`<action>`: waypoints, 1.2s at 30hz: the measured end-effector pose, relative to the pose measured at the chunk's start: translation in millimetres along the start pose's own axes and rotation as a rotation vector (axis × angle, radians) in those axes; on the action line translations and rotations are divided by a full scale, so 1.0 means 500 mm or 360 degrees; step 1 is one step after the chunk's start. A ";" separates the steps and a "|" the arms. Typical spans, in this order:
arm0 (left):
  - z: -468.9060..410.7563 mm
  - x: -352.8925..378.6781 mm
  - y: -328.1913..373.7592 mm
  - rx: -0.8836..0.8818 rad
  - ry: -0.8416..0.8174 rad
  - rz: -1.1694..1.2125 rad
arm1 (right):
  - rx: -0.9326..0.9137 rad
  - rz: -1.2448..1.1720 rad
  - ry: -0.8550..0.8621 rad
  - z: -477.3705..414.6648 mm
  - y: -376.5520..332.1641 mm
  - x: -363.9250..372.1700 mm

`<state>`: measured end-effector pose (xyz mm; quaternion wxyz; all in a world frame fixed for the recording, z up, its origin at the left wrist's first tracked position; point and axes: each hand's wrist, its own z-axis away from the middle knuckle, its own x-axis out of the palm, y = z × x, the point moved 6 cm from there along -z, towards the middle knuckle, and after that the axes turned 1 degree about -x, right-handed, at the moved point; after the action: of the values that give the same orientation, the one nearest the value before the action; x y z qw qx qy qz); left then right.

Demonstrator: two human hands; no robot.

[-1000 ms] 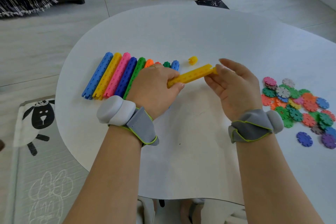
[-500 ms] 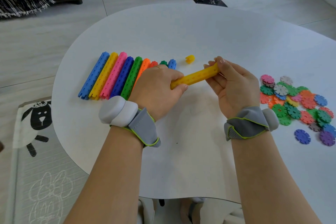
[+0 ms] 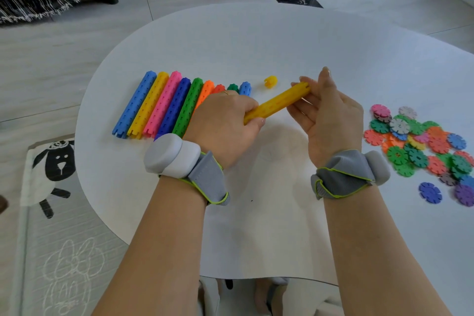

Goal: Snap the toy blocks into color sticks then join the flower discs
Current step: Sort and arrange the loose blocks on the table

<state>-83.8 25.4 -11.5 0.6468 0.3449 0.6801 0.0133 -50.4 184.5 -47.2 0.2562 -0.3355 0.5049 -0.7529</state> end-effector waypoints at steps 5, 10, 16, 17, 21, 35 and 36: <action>0.004 -0.020 -0.026 -0.0126 0.0064 0.0116 | -0.0015 -0.0035 -0.0015 -0.008 0.009 0.027; 0.005 -0.030 -0.055 -0.0239 0.0103 0.0099 | -0.0554 0.1097 0.0022 -0.037 0.009 0.052; 0.003 -0.039 -0.087 -0.0272 0.0122 0.0097 | -0.0755 0.1985 -0.0254 -0.050 0.024 0.120; 0.003 -0.038 -0.088 -0.0268 0.0115 0.0099 | -0.0726 0.2069 -0.0240 -0.053 0.022 0.124; 0.004 -0.039 -0.091 -0.0259 0.0088 0.0110 | -0.0605 0.2055 -0.0016 -0.065 0.013 0.114; 0.009 -0.039 -0.054 -0.0173 0.0070 0.0165 | 0.0037 -0.0251 -0.0201 -0.022 0.006 0.038; 0.008 -0.038 -0.050 -0.0166 0.0065 0.0178 | 0.0053 -0.0279 -0.0204 -0.020 0.004 0.034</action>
<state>-92.8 -4.5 -7.3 0.6480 0.3480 0.6712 0.0919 -68.9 177.6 -47.4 0.2267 -0.4215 0.4437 -0.7577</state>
